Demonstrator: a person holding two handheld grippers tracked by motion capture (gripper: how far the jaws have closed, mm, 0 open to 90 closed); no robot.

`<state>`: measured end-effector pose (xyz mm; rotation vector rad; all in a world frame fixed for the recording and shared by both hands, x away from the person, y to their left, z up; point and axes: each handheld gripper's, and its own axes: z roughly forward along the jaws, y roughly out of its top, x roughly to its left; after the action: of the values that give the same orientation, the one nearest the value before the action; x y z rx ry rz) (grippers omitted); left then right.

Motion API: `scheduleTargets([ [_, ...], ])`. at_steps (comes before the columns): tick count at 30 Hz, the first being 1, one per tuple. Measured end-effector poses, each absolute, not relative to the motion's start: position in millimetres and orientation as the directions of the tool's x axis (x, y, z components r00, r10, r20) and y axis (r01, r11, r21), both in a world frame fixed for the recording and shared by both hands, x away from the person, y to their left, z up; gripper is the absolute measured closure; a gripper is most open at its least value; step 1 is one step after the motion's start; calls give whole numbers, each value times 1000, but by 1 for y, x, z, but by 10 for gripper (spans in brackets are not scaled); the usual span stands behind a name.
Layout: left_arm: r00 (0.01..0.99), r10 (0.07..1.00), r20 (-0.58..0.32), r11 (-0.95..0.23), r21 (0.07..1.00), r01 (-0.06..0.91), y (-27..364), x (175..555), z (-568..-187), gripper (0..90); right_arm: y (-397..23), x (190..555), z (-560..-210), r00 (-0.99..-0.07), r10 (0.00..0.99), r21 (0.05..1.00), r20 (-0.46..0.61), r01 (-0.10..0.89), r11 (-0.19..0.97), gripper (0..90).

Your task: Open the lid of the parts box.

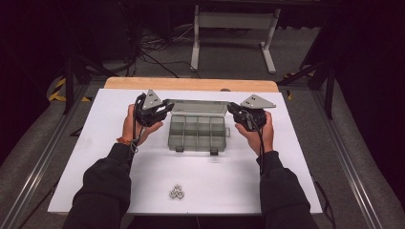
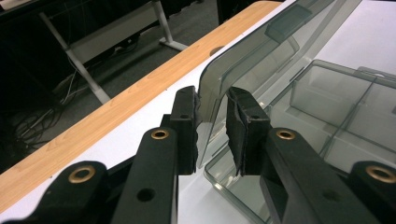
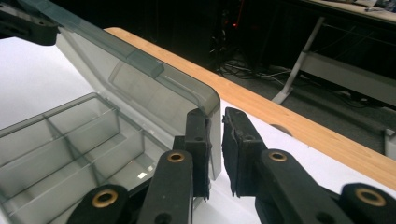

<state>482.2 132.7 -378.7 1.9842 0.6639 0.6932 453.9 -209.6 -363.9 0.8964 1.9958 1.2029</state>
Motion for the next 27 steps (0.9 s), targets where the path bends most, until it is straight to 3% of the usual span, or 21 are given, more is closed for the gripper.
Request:
scheduleTargets([
  [27, 617, 781, 100, -334, 901, 277, 126, 506, -406, 719, -196, 484, -389, -452, 881, 928, -136, 254, 274, 819],
])
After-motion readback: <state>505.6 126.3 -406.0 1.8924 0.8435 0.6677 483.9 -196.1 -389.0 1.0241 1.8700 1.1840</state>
